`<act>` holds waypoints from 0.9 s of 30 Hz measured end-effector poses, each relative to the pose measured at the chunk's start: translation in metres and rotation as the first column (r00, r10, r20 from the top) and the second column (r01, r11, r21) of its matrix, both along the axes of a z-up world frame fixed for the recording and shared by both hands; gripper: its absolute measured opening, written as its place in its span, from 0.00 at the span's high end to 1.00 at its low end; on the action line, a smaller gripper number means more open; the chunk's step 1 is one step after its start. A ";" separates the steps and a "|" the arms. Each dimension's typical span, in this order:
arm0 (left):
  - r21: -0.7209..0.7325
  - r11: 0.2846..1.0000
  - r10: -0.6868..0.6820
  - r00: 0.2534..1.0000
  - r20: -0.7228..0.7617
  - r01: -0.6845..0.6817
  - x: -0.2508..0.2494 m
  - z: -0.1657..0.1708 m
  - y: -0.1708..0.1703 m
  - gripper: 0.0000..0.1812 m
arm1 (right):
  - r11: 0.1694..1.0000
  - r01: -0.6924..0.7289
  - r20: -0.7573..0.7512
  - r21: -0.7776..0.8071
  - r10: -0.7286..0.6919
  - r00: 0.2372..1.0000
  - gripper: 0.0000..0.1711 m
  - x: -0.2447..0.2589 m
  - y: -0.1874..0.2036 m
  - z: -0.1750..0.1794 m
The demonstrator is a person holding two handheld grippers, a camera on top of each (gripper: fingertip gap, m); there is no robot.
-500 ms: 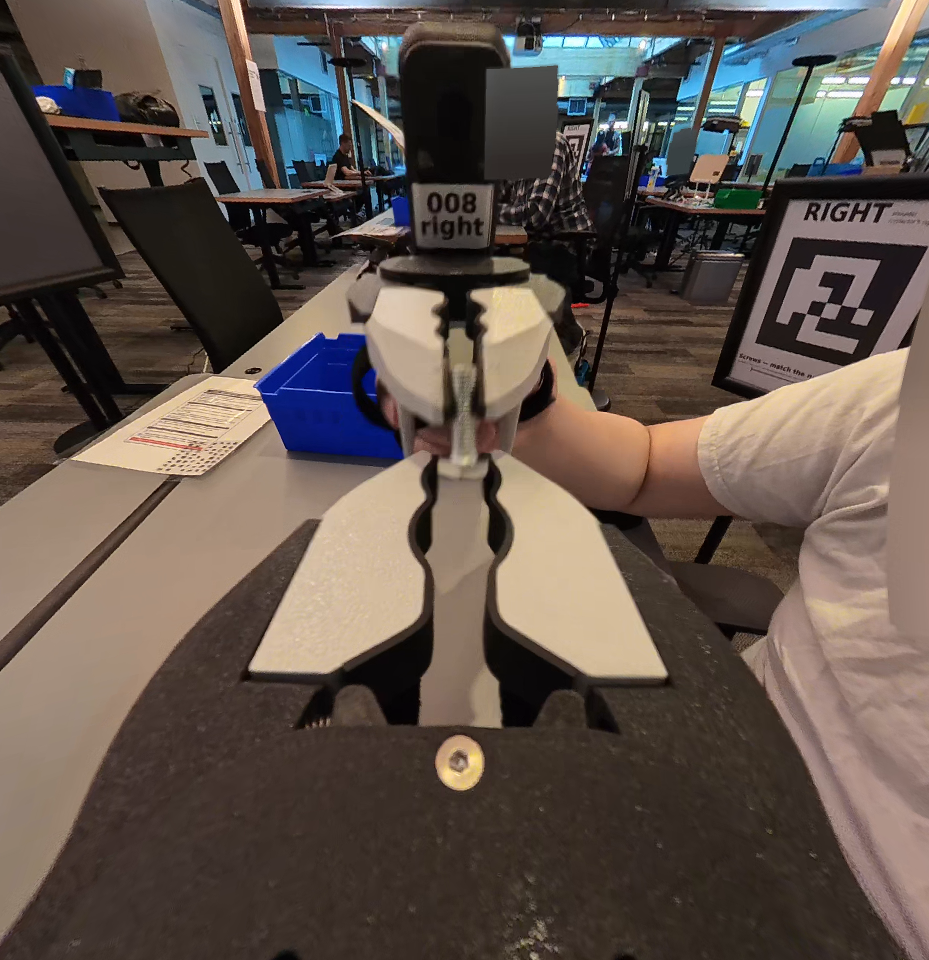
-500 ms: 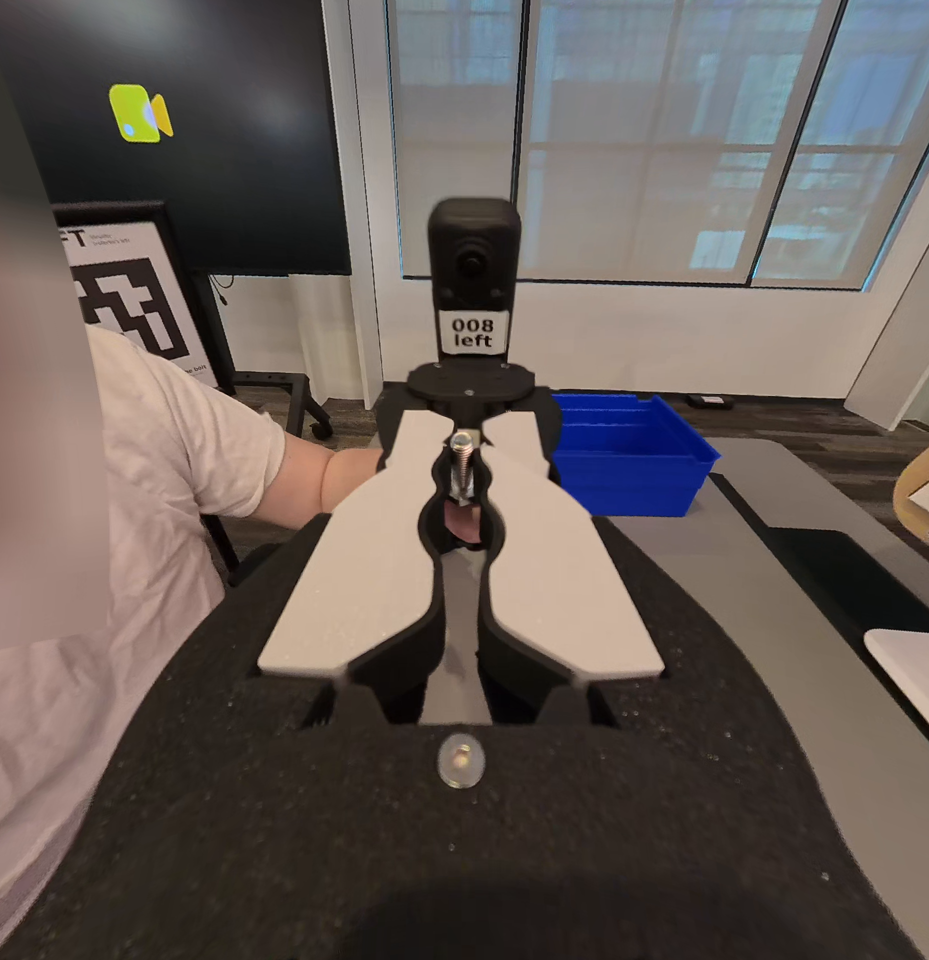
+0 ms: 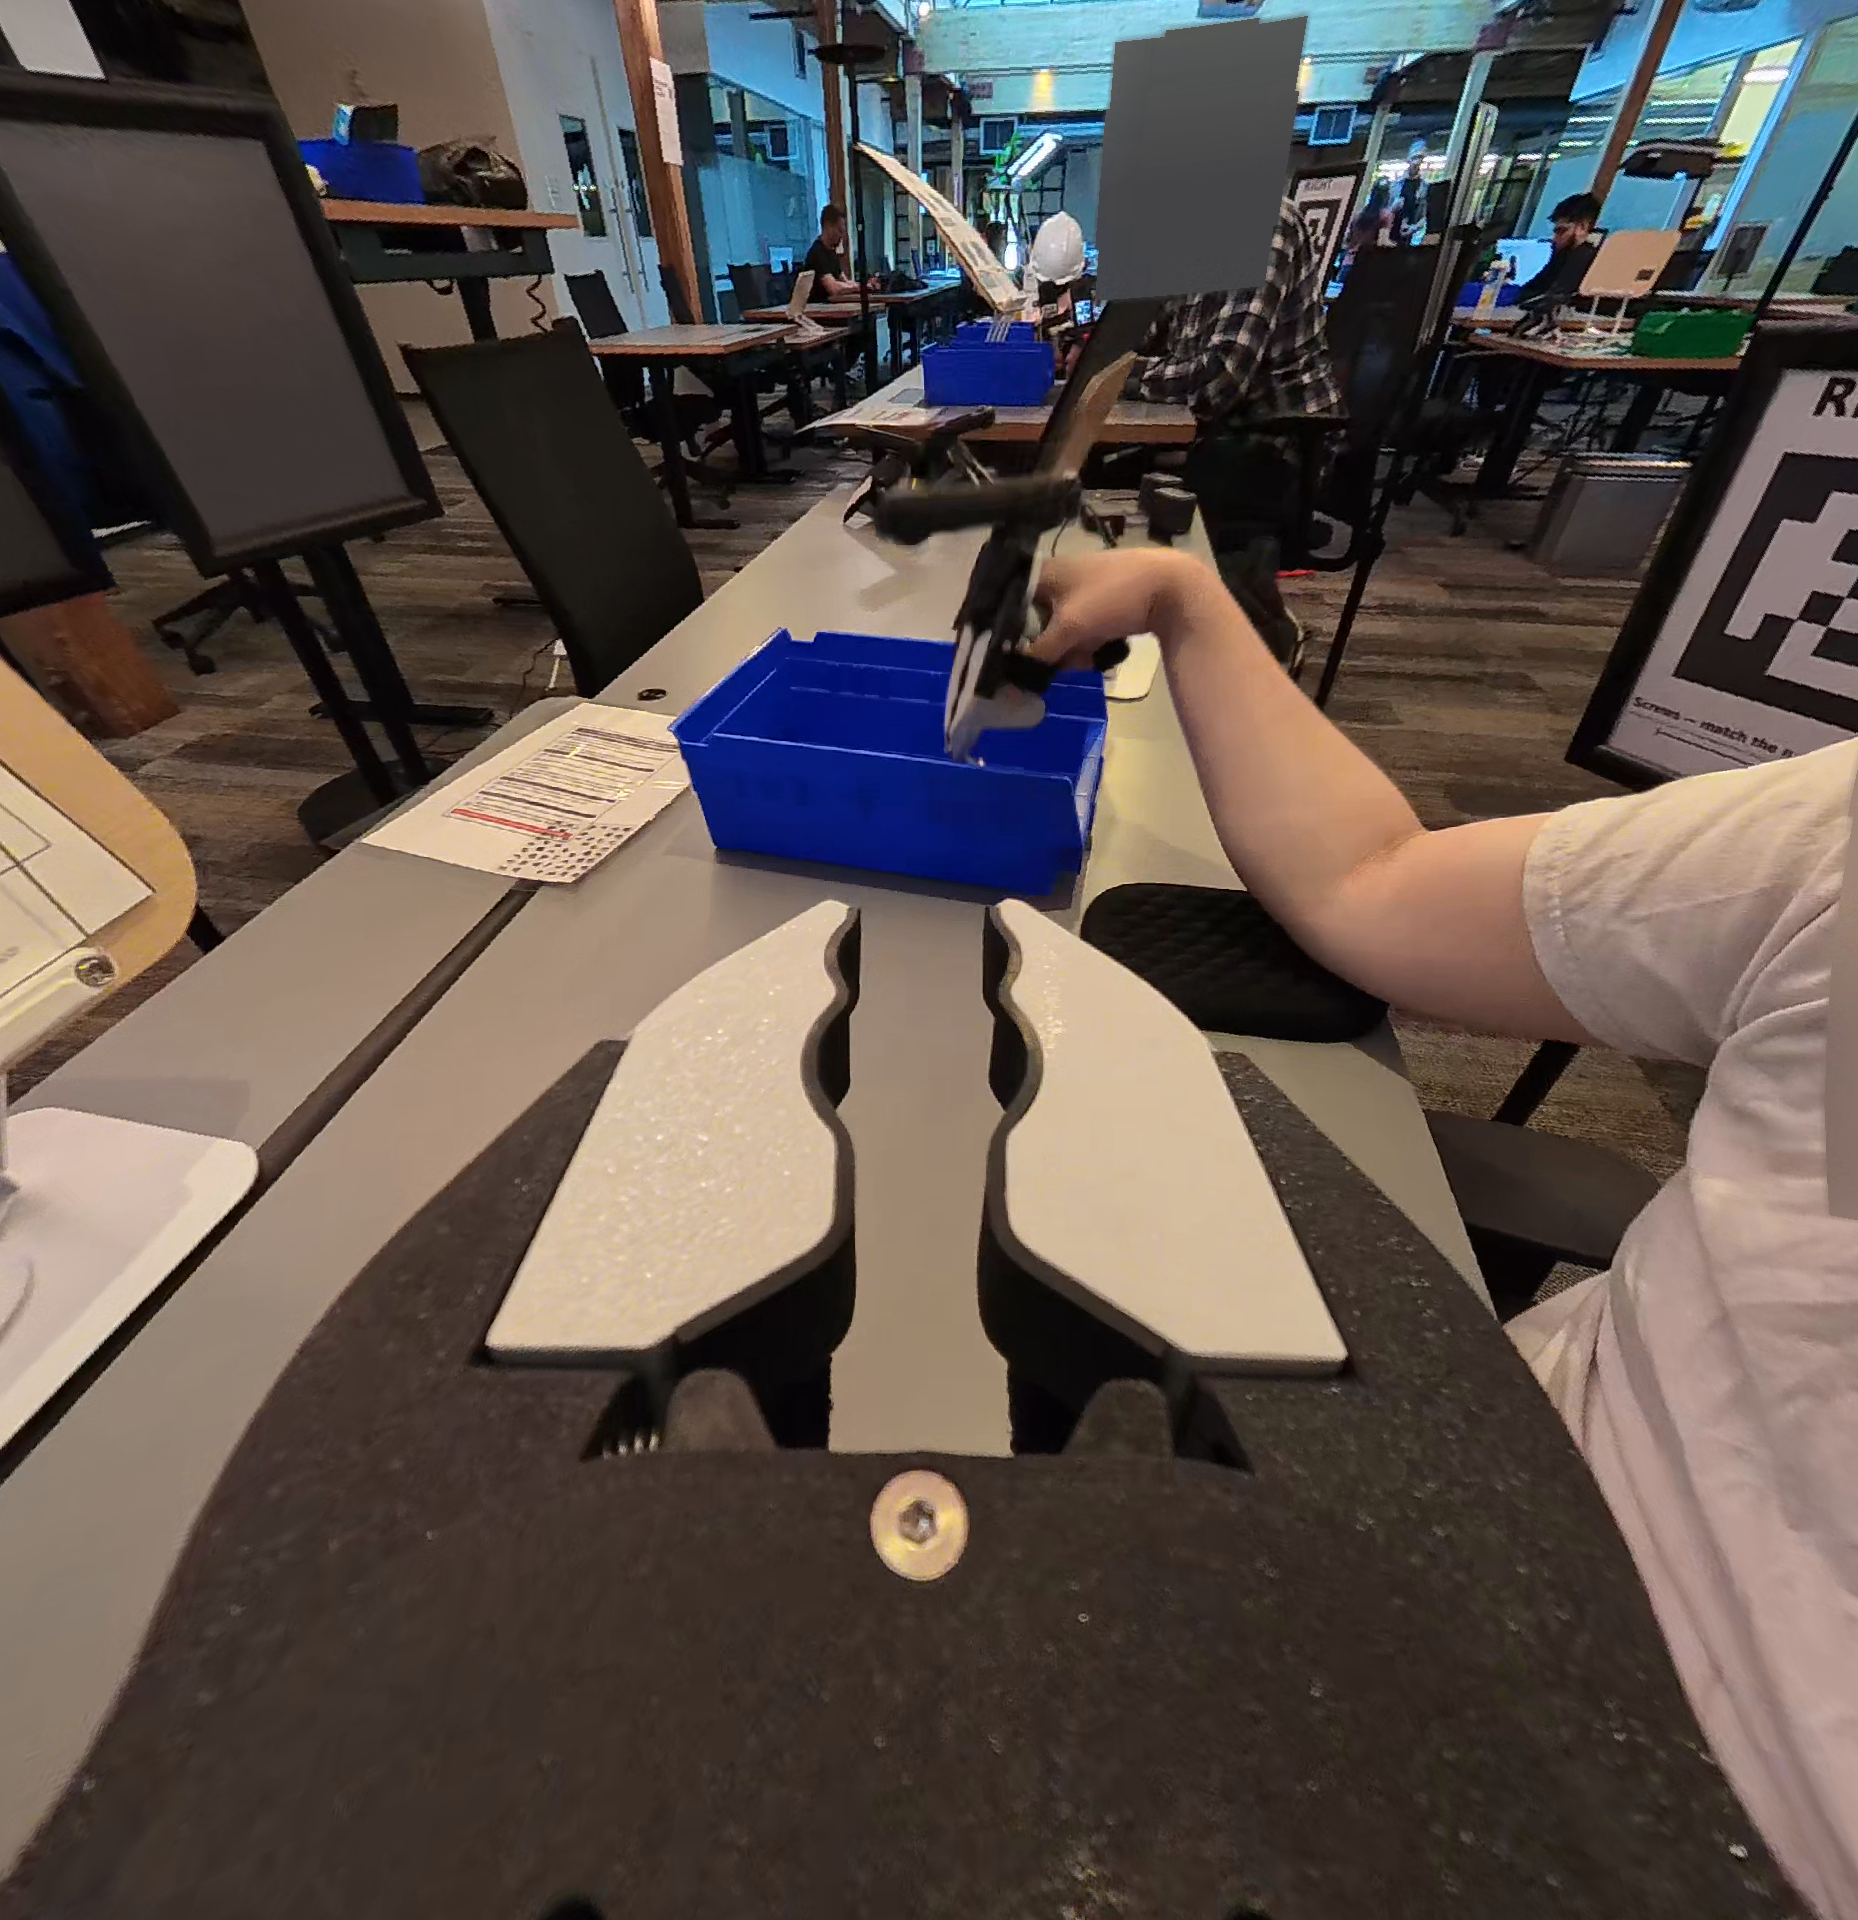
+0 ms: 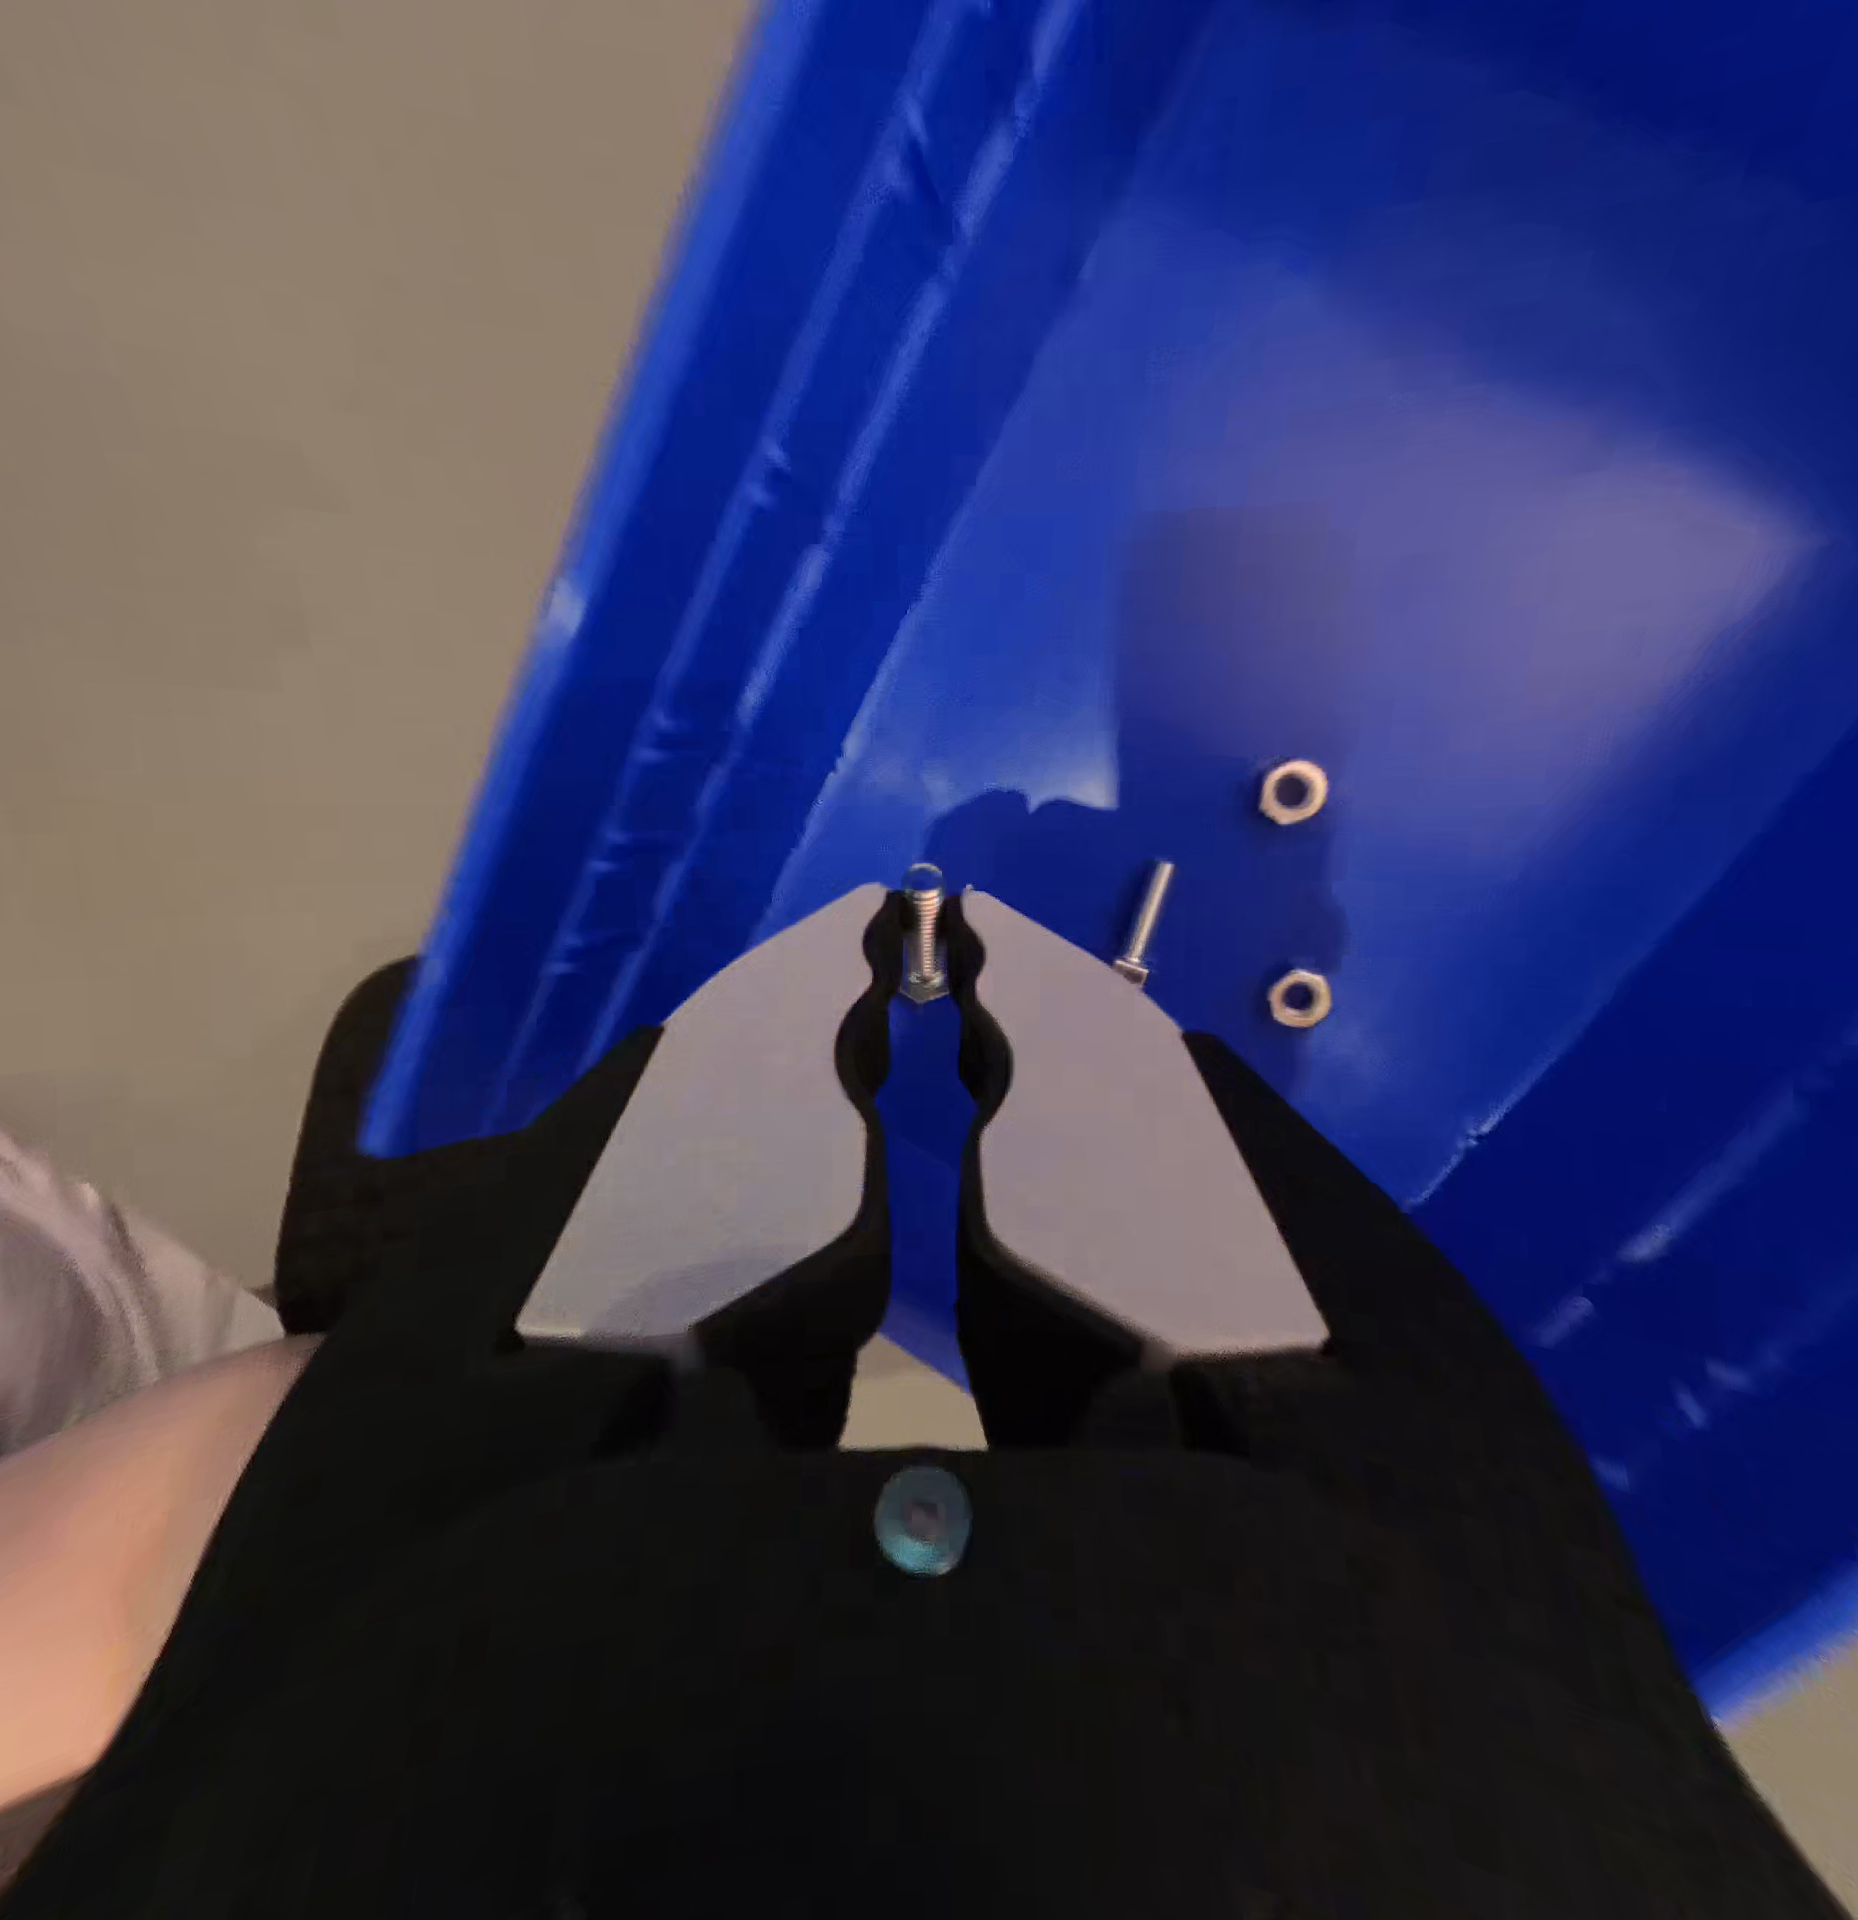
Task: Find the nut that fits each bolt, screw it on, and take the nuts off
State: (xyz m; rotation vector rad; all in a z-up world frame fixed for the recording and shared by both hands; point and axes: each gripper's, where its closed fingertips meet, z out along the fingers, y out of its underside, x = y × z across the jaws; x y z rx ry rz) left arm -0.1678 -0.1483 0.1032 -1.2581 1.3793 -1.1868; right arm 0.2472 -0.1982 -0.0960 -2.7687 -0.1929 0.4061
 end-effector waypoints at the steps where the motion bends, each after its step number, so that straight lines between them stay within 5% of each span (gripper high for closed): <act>1: 0.002 1.000 0.004 1.000 -0.001 -0.004 -0.001 0.001 0.001 0.88 | 0.999 -0.008 -0.007 -0.054 0.008 1.000 0.96 0.002 -0.001 -0.014; 7: 0.005 1.000 0.030 0.999 -0.033 -0.030 -0.009 0.001 0.008 0.88 | 0.994 0.065 0.006 -0.094 -0.064 0.998 0.89 0.015 0.013 -0.035; 14: 0.084 0.946 0.317 0.947 -0.059 -0.312 -0.073 0.026 0.059 0.88 | 0.944 0.119 0.199 0.309 -0.187 0.962 0.84 0.035 0.028 0.060; 20: 0.158 0.694 0.719 0.663 -0.207 -0.703 -0.207 0.018 0.125 0.90 | 0.779 0.009 0.303 0.627 -0.255 0.918 0.84 0.014 0.044 0.146; 27: 0.174 0.397 0.765 0.221 -0.605 -0.901 -0.351 -0.076 0.161 0.92 | 0.704 -0.069 0.339 0.707 -0.252 0.907 0.84 -0.009 0.055 0.173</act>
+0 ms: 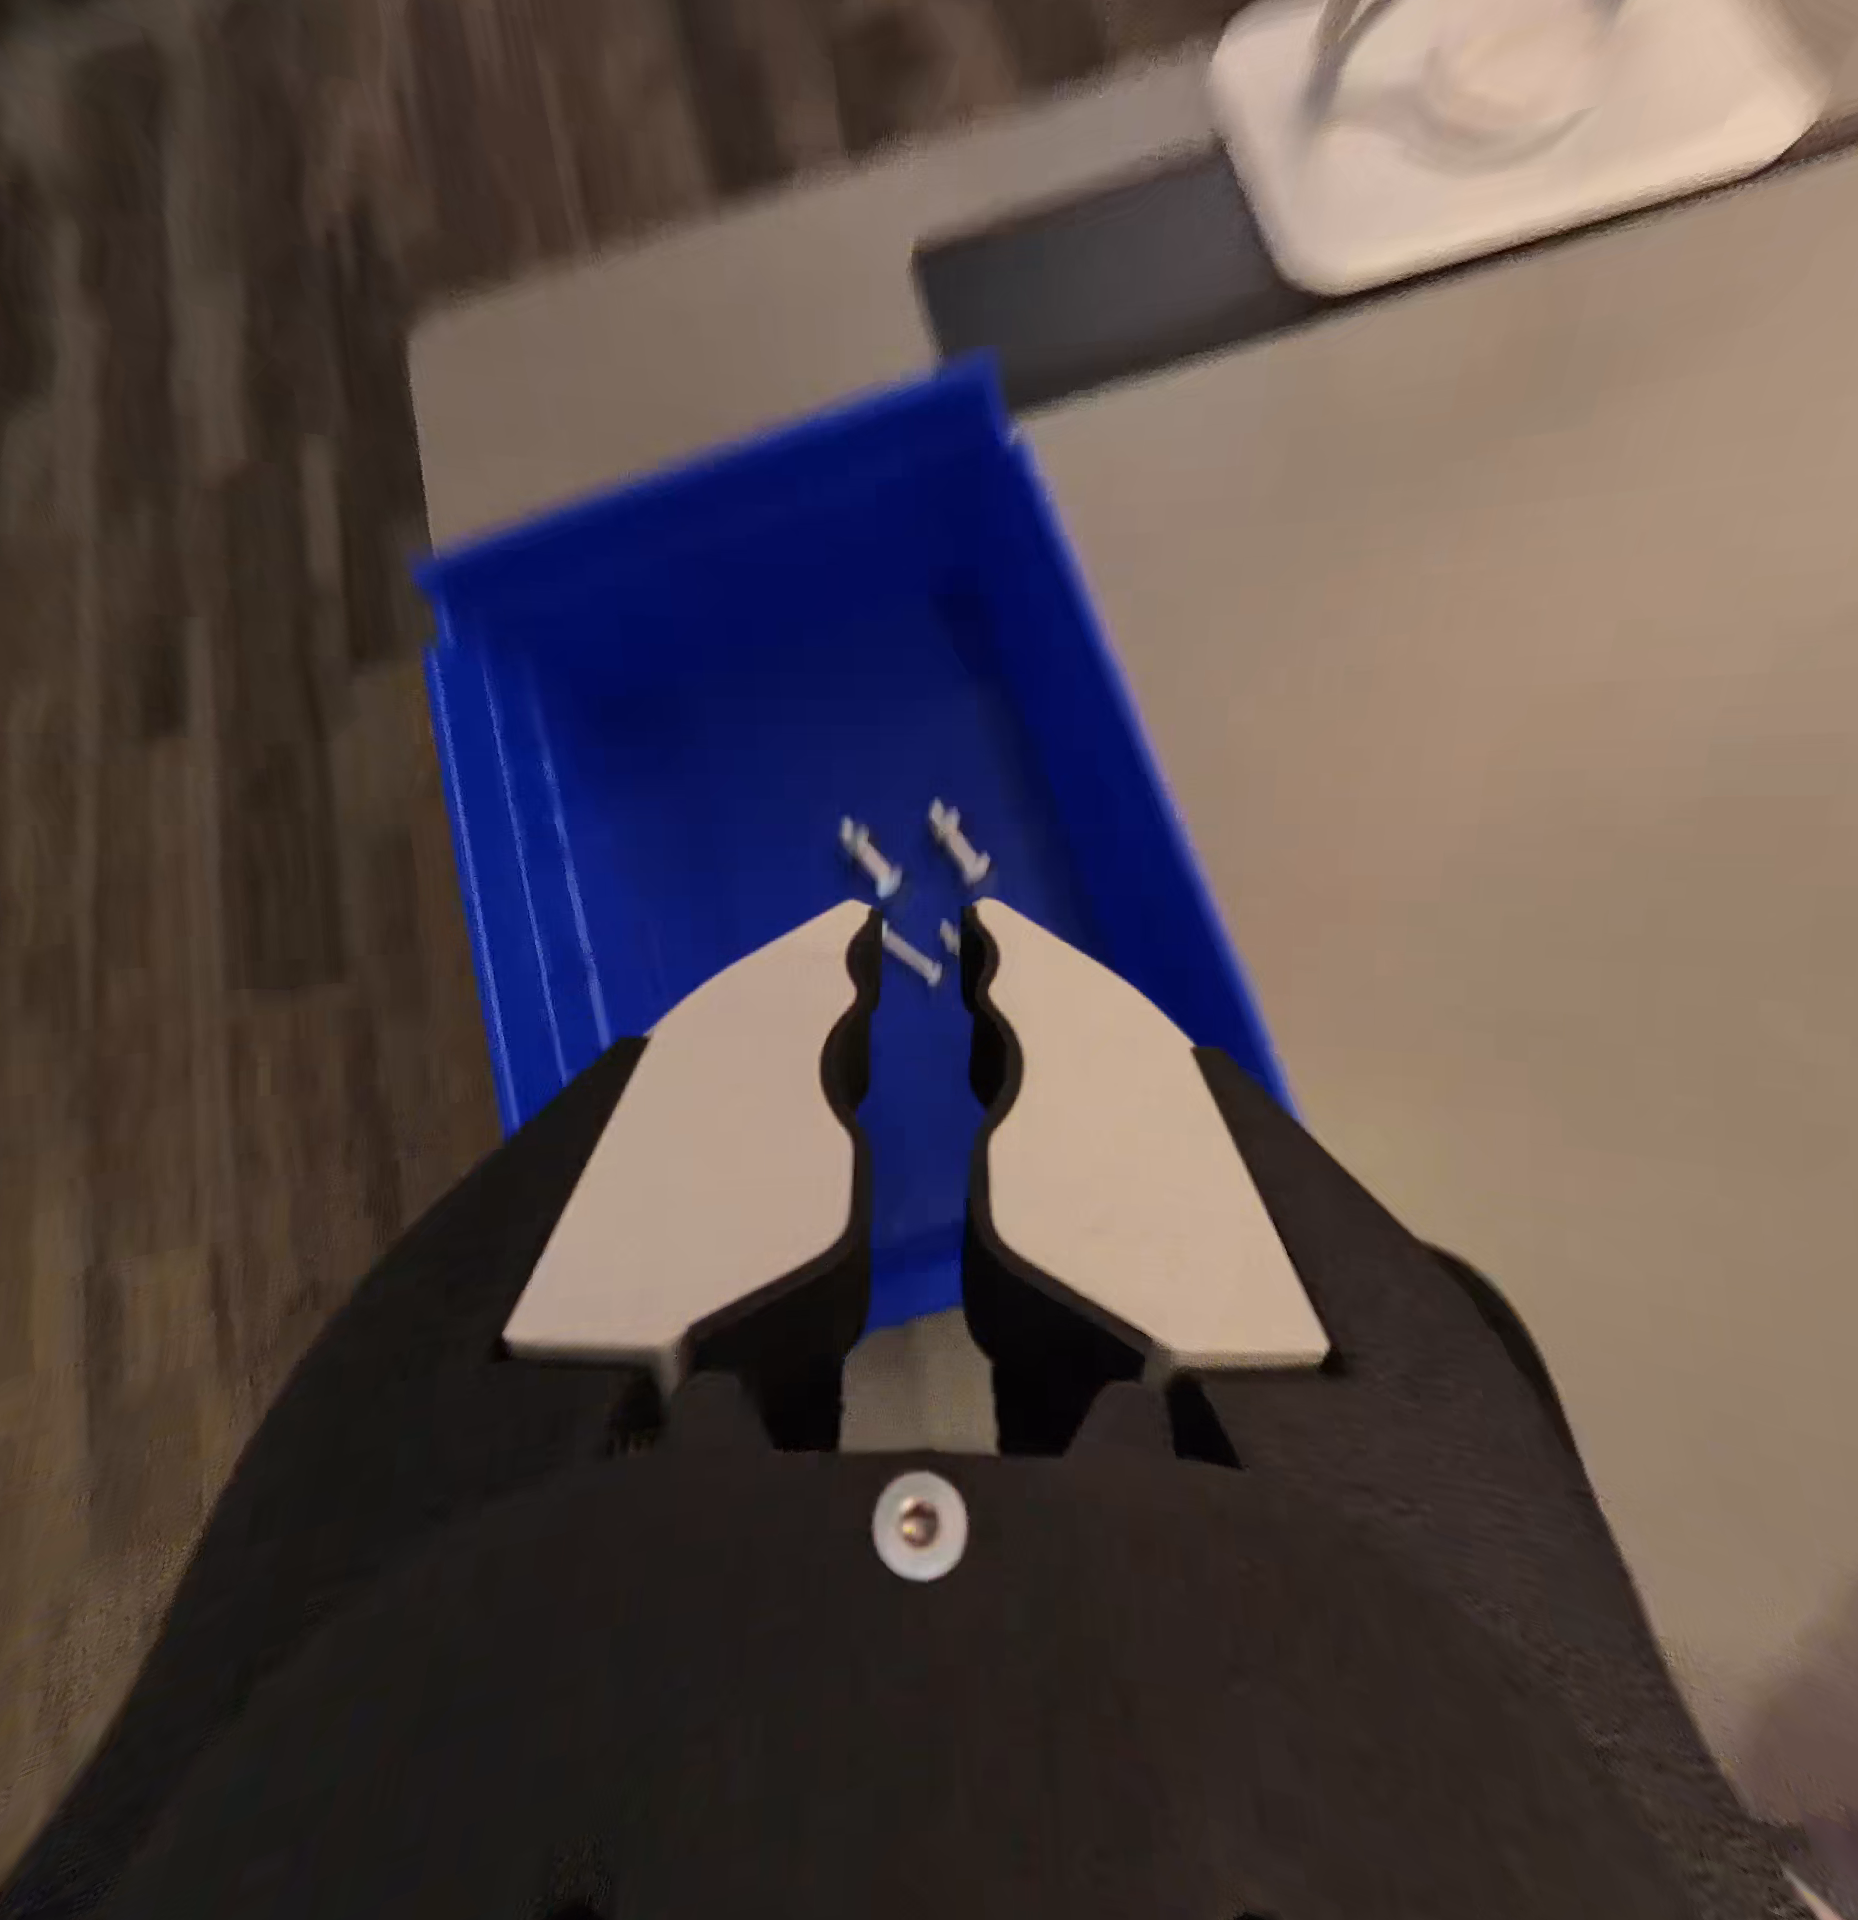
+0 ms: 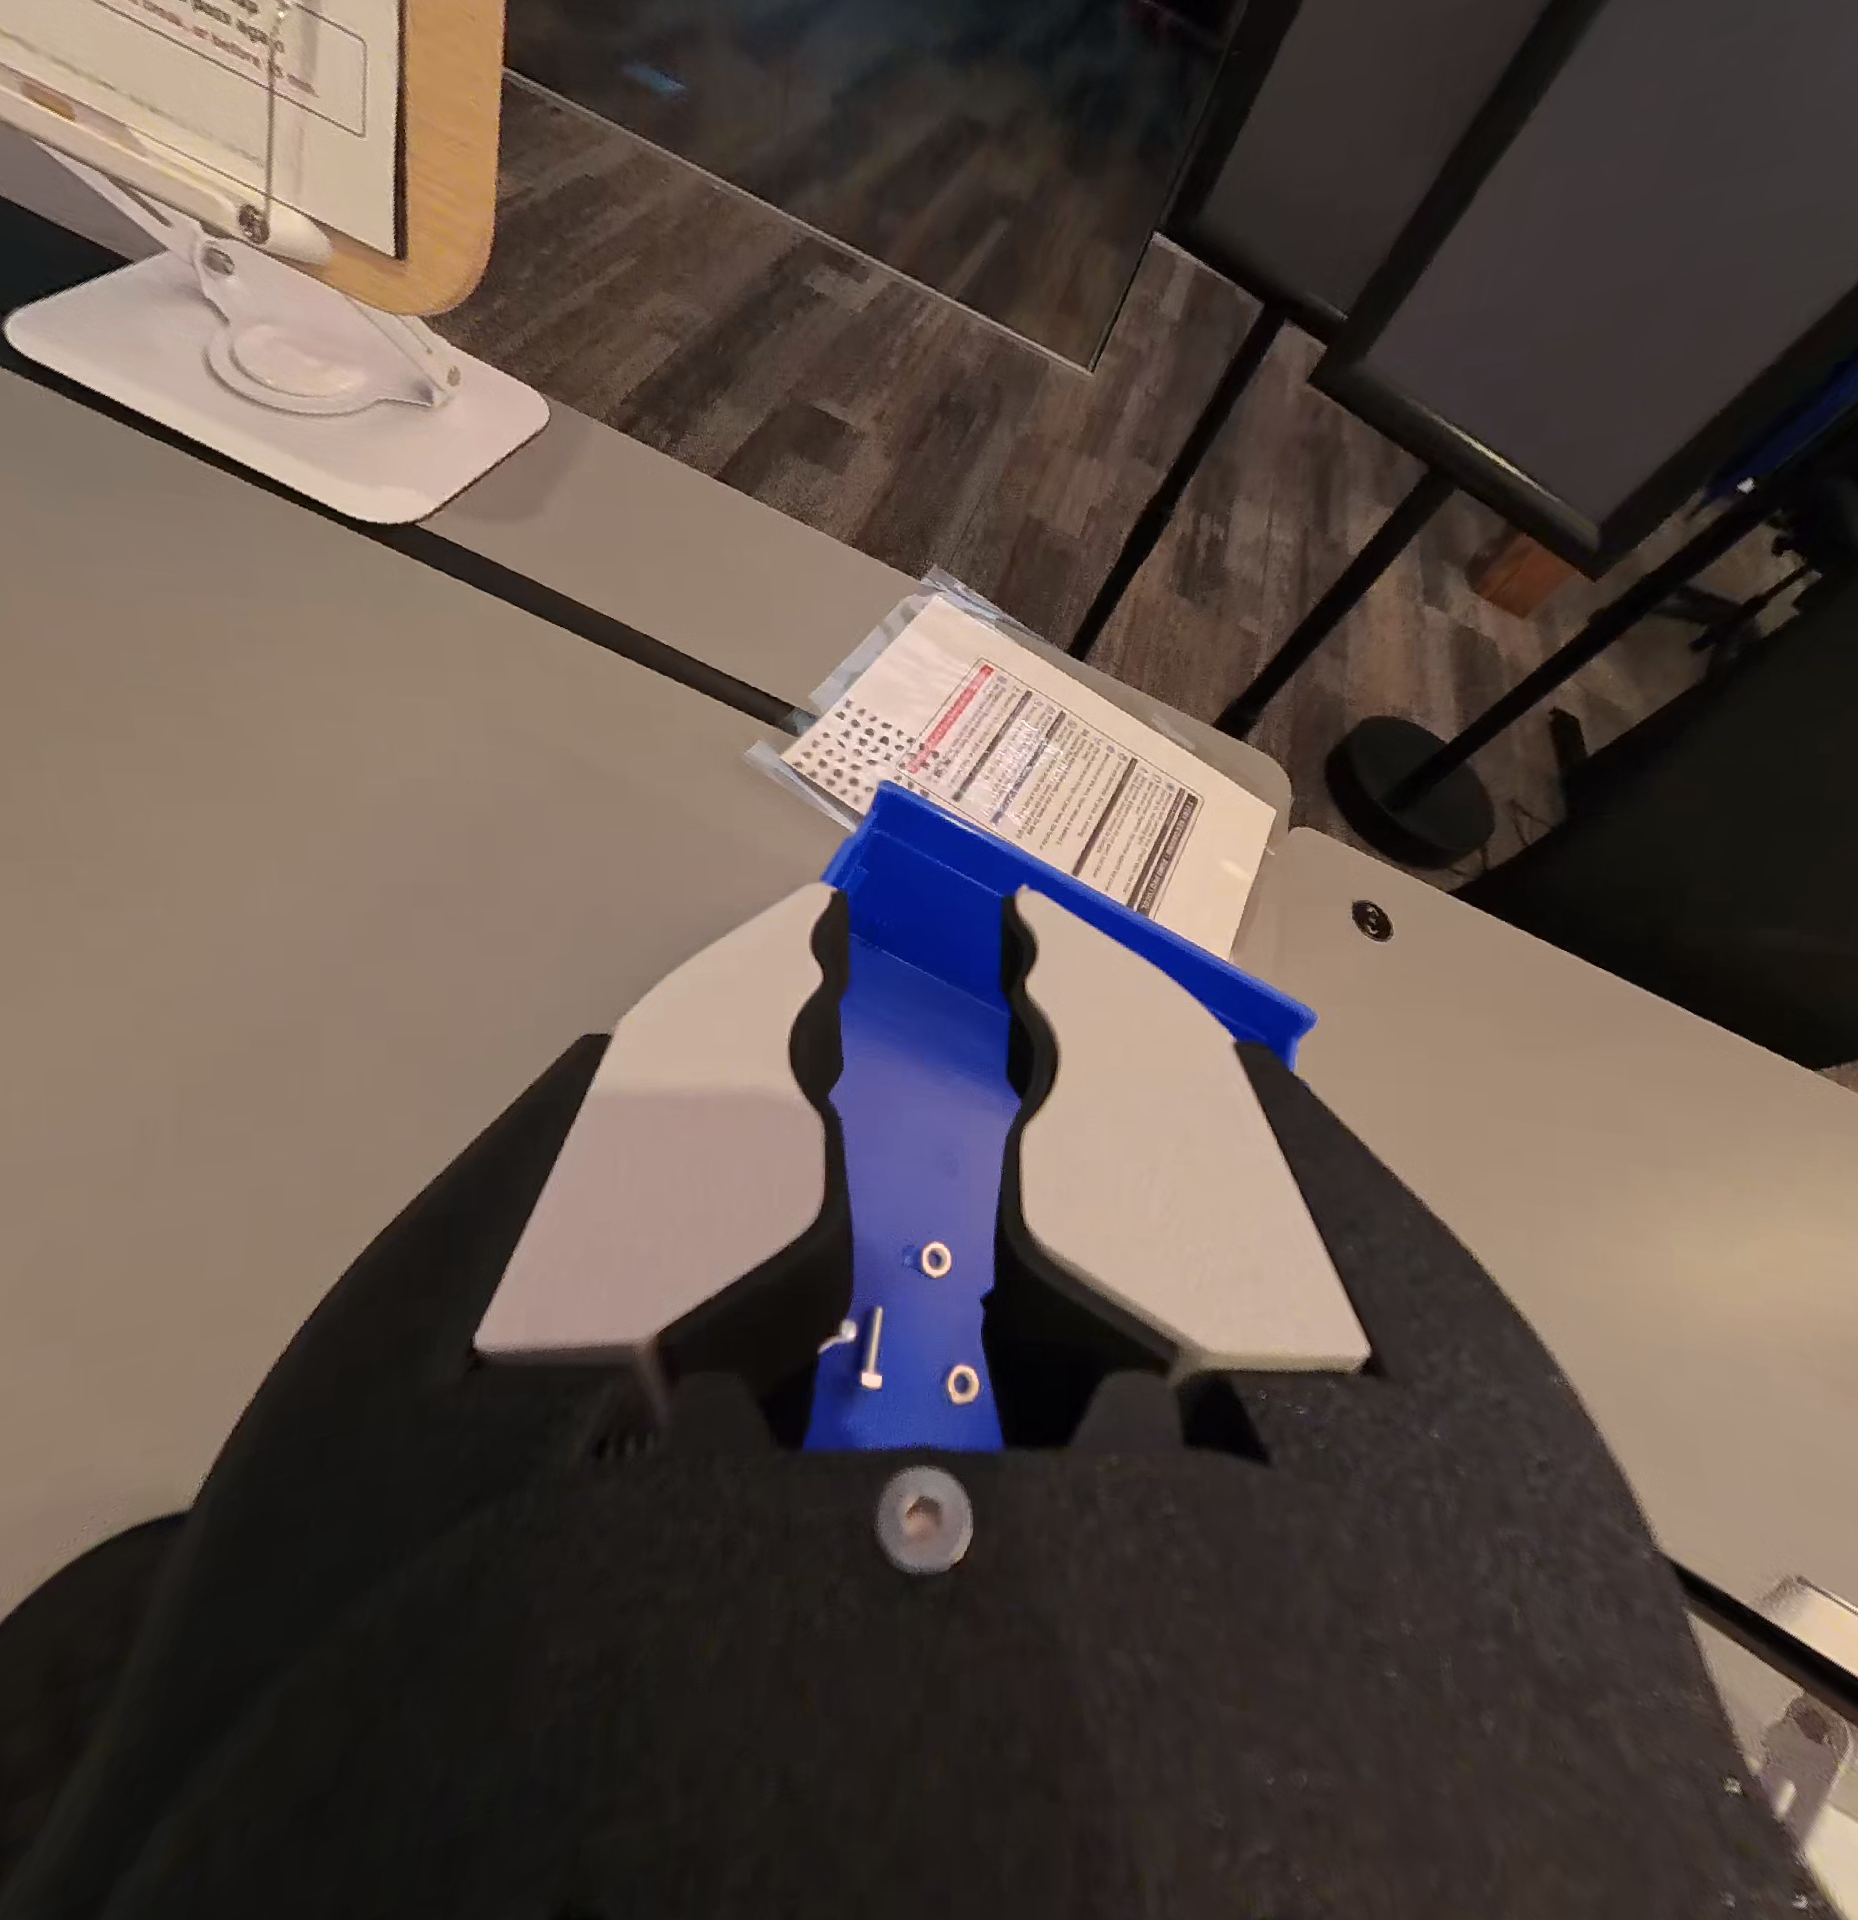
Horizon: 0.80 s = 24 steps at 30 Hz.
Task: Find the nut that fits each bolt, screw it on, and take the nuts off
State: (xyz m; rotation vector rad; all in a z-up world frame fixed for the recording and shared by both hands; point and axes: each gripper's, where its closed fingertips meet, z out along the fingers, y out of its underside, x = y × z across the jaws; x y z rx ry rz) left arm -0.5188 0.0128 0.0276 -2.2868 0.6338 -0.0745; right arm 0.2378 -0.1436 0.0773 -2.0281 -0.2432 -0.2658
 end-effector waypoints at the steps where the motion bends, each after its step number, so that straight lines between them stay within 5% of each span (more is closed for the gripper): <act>1: -0.084 0.996 0.006 1.000 0.005 -0.006 -0.005 -0.017 0.000 0.92 | 1.000 -0.001 0.007 0.002 0.001 1.000 0.84 -0.002 0.002 0.000; 5: -0.343 0.938 0.075 0.996 0.039 -0.057 -0.011 -0.072 0.011 0.90 | 1.000 -0.008 0.017 -0.025 0.009 1.000 0.84 -0.009 0.007 -0.006; 11: -0.463 0.857 0.277 0.960 0.043 -0.226 -0.020 -0.119 0.040 0.90 | 0.994 -0.014 0.071 -0.110 0.022 0.997 0.83 -0.014 0.013 -0.022; 24: -0.593 0.749 0.339 0.940 -0.038 -0.294 -0.021 -0.171 0.042 0.93 | 0.980 0.002 0.108 -0.198 0.020 0.994 0.83 -0.009 0.016 -0.040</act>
